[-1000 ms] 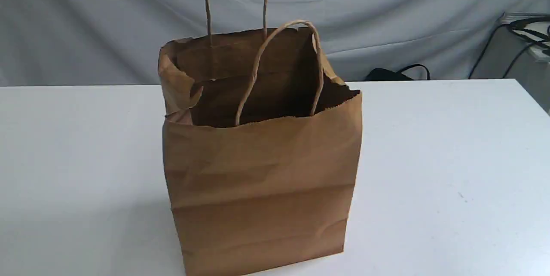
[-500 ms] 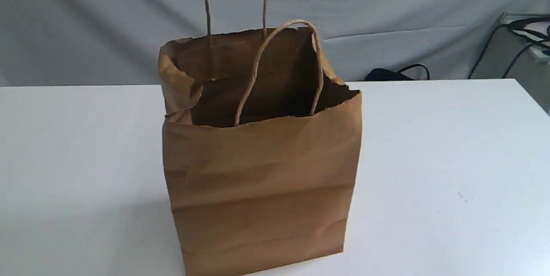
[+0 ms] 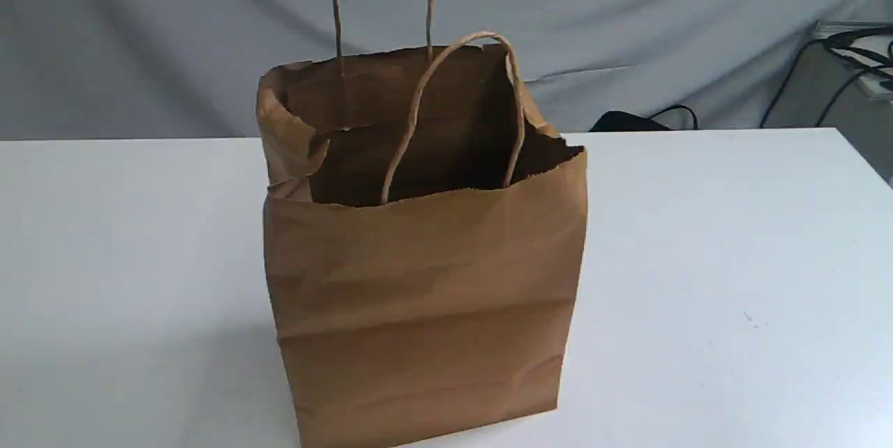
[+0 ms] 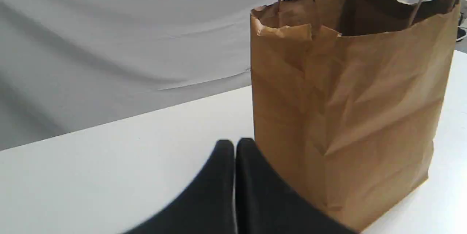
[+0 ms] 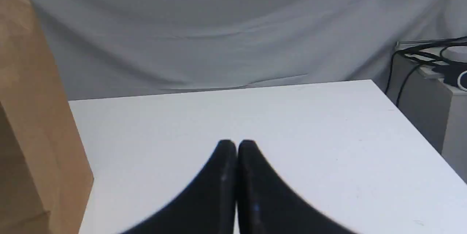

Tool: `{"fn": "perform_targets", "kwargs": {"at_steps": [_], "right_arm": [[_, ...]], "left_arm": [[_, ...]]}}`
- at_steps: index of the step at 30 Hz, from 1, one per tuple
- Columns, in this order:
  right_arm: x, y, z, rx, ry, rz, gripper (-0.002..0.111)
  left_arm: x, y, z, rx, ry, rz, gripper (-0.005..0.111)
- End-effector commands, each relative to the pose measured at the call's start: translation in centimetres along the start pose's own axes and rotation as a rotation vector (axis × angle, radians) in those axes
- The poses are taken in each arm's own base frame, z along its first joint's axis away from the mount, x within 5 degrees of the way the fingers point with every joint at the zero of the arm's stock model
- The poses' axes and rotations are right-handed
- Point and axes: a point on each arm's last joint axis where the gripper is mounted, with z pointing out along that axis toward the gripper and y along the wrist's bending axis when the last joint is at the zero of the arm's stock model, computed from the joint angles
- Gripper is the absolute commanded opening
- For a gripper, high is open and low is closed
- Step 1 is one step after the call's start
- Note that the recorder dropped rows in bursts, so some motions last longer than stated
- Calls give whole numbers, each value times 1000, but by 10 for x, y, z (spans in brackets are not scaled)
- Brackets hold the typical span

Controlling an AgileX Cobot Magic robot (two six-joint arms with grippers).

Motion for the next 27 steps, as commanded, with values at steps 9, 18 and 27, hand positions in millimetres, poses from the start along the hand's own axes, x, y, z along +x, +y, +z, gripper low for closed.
{"fn": "perform_targets", "kwargs": {"at_steps": [9,18,27], "right_arm": [[2,0,0,4,4,12,0],[2,0,0,4,4,12,0],[2,0,0,4,4,15,0]], "left_arm": [[23,16,25,-300,-252,-9,0],[71,19,40,-371,-118,-34,0],[77,18,41,-354,-43,-43,0]]}}
